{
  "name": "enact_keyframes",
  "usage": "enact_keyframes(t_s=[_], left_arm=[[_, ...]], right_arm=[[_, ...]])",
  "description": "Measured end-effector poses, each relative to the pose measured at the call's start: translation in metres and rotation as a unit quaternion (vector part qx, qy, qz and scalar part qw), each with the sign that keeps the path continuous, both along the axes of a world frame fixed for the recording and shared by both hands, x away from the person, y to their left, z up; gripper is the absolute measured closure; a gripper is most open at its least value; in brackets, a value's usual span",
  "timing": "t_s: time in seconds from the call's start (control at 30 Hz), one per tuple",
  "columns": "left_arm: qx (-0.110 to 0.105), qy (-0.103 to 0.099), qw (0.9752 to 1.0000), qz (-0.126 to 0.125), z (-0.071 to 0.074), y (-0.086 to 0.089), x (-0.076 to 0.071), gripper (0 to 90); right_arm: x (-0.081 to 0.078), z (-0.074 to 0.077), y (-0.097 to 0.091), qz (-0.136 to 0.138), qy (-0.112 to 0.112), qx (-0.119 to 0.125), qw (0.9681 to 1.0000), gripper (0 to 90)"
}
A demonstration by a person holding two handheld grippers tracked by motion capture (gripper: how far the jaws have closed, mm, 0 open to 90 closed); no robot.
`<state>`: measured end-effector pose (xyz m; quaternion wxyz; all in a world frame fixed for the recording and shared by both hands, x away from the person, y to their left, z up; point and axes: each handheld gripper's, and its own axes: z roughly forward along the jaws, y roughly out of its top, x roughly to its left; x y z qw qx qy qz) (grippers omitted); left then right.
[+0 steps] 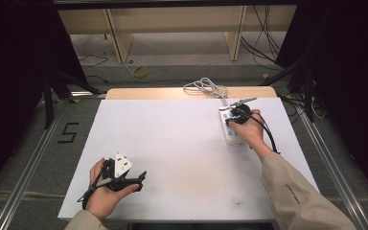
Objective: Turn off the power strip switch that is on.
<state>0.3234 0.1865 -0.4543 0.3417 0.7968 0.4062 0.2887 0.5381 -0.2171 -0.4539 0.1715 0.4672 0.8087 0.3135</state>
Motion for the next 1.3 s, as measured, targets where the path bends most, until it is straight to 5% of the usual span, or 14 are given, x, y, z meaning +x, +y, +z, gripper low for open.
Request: enact_keyframes(t_s=[0.67, 0.8, 1.3], left_arm=[[-0.001, -0.001, 1.0000, 0.001, 0.0000, -0.0001, -0.0003, 14.9], [-0.001, -0.001, 1.0000, 0.000, 0.0000, 0.0001, -0.0001, 14.9], [0.002, 0.000, 1.0000, -0.002, 0.0003, -0.0004, 0.0001, 14.9]], right_arm=[[0.0054, 0.0045, 0.0062, -0.004, 0.029, -0.010, 0.9995, 90.0], [0.0048, 0.0050, 0.0050, -0.004, 0.015, -0.032, 0.9994, 90.0], [0.0080, 0.0071, 0.0060, -0.004, 0.033, -0.030, 0.9990, 90.0]])
